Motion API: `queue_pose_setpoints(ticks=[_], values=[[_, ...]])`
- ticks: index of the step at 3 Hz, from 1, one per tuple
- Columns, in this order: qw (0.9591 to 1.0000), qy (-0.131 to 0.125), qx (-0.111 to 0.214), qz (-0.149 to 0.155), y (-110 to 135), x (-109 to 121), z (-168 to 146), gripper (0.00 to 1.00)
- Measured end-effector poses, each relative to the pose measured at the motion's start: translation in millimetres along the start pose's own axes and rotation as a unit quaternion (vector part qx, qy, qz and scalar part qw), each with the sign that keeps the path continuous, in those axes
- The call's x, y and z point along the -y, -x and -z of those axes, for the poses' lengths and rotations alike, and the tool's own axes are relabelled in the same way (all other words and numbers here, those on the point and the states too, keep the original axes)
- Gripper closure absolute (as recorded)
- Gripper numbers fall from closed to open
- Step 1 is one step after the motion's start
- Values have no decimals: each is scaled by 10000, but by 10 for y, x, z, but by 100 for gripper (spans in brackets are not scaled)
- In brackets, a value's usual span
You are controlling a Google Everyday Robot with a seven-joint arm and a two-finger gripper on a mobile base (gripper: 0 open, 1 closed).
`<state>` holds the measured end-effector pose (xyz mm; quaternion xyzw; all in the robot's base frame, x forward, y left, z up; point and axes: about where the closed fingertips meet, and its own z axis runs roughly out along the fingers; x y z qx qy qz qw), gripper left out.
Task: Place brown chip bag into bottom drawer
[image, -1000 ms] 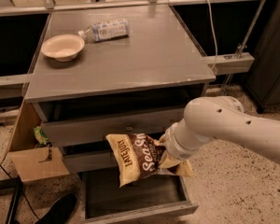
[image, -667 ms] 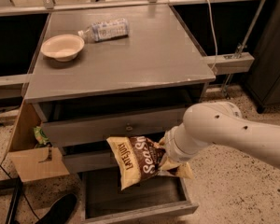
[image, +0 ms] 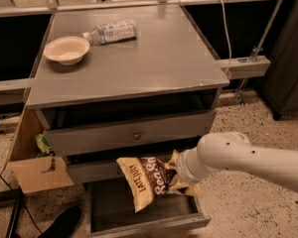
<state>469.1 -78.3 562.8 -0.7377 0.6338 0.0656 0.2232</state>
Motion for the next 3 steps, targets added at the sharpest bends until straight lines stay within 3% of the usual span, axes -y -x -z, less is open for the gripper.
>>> queue_pose_setpoints(ticks=[2,3], values=[[9997,241,16,-1,-367,-158,-965,100],[9996,289,39,50,-404,-168,-1060,100]])
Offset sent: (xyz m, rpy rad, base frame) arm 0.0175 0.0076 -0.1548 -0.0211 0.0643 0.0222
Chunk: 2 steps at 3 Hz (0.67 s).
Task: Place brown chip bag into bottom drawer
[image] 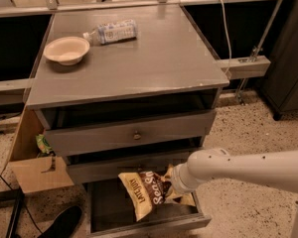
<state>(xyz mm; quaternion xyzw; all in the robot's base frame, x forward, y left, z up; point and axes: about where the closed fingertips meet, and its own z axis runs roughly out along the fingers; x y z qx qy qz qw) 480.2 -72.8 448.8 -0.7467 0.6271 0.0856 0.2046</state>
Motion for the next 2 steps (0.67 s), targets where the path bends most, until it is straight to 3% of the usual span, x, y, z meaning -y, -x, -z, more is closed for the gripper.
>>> queue_pose_setpoints(ticks=[2], values=[[9998,-47,132,-104,-324,-1,-564,100]])
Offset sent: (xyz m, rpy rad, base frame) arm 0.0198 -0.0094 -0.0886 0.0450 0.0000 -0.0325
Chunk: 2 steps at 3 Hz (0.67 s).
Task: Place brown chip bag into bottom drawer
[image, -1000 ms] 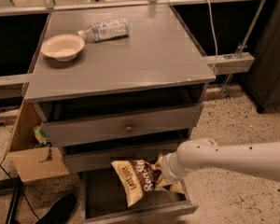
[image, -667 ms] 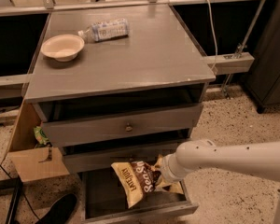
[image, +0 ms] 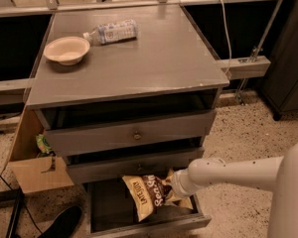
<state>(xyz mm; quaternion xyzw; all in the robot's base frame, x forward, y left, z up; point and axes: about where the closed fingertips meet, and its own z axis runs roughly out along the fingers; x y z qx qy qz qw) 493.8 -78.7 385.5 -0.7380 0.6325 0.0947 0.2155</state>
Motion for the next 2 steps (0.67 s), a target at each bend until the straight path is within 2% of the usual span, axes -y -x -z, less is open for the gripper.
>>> queue_pose_setpoints(ticks=[1,2], values=[[9999,-85,50,-86,-162,-7,-271,100],[9998,-2,82,-153,-271,-55,-558,100]])
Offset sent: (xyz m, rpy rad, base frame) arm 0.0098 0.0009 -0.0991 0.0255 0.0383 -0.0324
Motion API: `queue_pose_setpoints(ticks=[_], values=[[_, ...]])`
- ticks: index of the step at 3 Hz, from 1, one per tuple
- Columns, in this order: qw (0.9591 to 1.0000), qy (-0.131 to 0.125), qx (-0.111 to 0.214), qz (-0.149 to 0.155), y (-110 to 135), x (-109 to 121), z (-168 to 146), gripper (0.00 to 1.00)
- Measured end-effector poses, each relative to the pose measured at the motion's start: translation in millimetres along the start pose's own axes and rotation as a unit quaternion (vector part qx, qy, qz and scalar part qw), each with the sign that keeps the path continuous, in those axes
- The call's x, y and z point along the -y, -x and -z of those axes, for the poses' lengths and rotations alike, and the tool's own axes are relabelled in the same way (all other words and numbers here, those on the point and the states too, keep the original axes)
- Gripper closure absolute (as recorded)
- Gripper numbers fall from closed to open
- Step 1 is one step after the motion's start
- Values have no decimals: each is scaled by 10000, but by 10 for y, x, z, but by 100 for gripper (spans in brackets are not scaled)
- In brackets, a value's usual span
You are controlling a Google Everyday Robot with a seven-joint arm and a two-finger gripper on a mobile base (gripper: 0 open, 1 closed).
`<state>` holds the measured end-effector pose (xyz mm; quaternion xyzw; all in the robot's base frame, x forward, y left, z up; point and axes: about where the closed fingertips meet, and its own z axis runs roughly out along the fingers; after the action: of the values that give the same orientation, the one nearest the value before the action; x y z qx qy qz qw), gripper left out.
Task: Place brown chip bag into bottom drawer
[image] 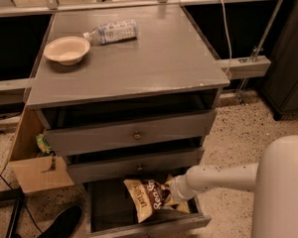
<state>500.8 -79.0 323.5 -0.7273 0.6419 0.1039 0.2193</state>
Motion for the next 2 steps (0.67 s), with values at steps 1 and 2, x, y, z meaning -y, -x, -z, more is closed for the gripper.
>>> queue_pose_setpoints(ticks=[1,2], values=[[9997,233,51,16,-52,-88,-303,100],[9997,232,63,3,-81,-101,-362,100]])
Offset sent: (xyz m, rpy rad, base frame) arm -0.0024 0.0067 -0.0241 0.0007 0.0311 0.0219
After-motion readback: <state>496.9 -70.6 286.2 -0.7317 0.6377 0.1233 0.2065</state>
